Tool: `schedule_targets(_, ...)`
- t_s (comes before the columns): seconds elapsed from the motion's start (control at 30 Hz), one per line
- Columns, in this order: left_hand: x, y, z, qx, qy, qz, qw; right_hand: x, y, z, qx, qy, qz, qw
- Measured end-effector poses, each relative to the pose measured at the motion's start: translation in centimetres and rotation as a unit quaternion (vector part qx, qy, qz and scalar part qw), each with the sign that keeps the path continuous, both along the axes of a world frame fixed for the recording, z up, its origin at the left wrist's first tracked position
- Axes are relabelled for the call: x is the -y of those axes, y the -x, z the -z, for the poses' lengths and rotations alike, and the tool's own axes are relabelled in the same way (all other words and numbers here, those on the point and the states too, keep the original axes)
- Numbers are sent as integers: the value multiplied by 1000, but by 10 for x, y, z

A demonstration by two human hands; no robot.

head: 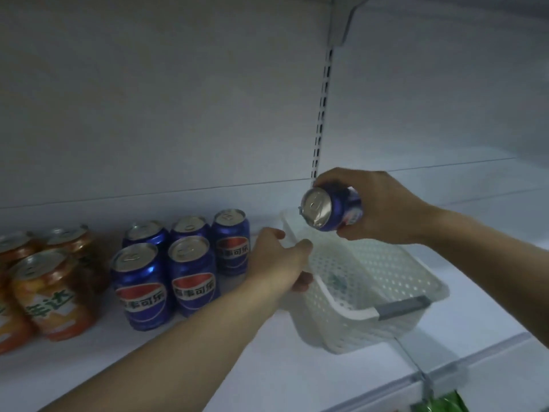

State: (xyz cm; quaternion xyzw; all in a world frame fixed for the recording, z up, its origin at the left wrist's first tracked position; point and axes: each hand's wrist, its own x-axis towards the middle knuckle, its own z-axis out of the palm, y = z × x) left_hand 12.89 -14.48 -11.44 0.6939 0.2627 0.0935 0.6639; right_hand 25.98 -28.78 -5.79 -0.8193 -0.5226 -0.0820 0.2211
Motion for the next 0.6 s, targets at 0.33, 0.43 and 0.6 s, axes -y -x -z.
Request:
schedule_targets(0.33, -12, -6, 10, 22, 23, -13, 999, -50, -34, 63, 76, 170, 18, 982)
schedule_targets(0.43, -18, -4, 11, 25, 31, -7, 999, -60, -36, 74, 124, 186, 16, 975)
schedule_targets(0.6, -20, -4, 12, 39, 70, 8, 997, -69, -41, 88, 130, 206, 39, 969)
